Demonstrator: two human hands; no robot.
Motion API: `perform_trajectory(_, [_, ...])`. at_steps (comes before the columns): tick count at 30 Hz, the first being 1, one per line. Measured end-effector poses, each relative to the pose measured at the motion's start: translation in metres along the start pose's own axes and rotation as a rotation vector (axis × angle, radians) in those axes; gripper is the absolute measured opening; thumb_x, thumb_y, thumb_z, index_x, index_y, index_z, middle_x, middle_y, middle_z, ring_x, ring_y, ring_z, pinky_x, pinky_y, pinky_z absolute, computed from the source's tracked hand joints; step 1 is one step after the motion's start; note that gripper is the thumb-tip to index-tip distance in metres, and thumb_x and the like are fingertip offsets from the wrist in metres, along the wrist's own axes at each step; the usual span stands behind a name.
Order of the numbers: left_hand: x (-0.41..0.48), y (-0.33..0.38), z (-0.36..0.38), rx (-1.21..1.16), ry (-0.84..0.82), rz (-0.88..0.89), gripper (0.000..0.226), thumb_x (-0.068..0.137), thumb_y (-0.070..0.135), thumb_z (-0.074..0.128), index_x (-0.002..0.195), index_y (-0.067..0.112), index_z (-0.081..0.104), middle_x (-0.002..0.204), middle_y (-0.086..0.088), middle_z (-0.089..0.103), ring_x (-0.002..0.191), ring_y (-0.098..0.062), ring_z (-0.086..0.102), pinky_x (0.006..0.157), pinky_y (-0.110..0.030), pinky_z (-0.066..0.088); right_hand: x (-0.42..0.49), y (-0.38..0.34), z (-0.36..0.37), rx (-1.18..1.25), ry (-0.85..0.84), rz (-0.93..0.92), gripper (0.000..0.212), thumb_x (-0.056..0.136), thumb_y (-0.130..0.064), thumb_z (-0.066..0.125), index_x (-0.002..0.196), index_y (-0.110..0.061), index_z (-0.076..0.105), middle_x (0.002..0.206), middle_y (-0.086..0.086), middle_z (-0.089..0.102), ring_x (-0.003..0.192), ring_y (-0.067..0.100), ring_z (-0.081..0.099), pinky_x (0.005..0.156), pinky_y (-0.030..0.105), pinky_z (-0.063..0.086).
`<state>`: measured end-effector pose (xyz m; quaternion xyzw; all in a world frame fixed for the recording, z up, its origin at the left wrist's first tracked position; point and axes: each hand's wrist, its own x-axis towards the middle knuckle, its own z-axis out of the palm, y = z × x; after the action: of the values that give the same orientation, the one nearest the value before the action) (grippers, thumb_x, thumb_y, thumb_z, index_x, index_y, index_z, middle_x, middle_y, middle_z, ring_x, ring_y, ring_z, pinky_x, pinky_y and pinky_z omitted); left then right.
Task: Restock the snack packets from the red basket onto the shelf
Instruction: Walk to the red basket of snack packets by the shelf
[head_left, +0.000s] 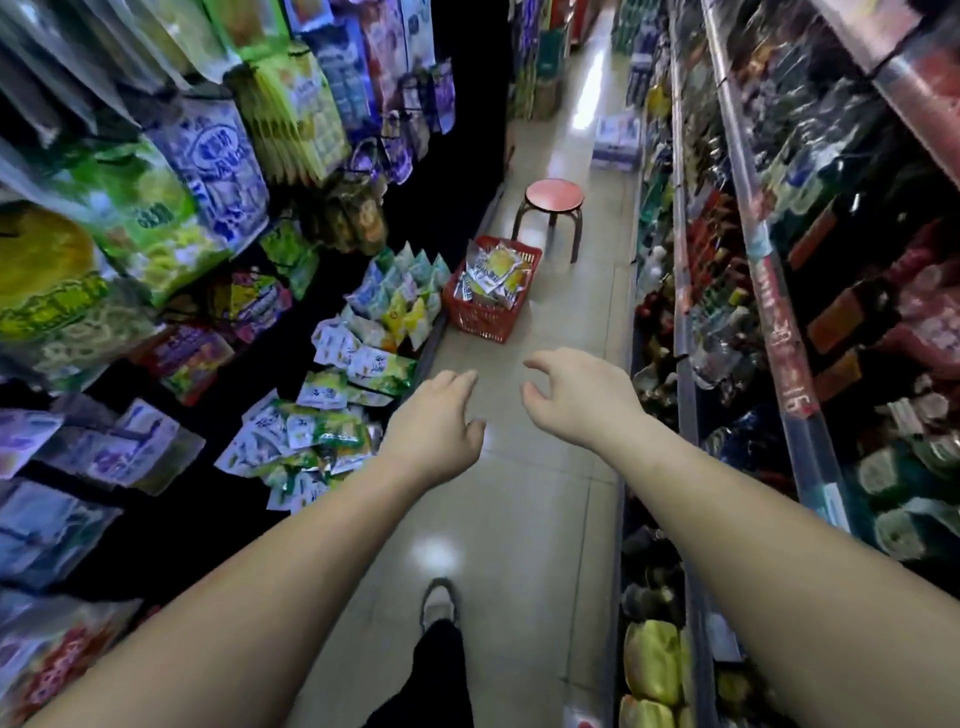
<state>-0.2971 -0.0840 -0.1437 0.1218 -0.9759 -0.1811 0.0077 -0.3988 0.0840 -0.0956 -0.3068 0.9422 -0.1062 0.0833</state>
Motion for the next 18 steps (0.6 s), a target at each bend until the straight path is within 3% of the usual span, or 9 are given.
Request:
perform_trajectory(8, [0.210,-0.041,-0.027,-0.009,-0.054,0.009,0.070,0.092,0.034,0.061,0.154,0.011,0.037,0.136,-0.011,0.051,0.127,-0.032,0.052,0.103,-0.045,0.047,0.185,0.034,-0.032,0.114,0.056,0.128,0.046,0.097,-0.044,0.049,0.141,-0.032,0.056,0.137,-0.007,0.063,0.131,0.019,0.055,0.098,0.037,0.051])
perform_trajectory(18, [0.433,-0.004,0.004,-0.060,-0.143,0.069,0.071,0.094,0.040,0.060,0.157,0.019,0.035,0.149,-0.001,0.046,0.135,-0.023,0.049,0.106,-0.035,0.045,0.349,0.152,-0.056,0.148,0.018,0.209,0.046,0.097,-0.050,0.050,0.140,-0.034,0.057,0.138,-0.009,0.062,0.131,0.016,0.054,0.100,0.038,0.050])
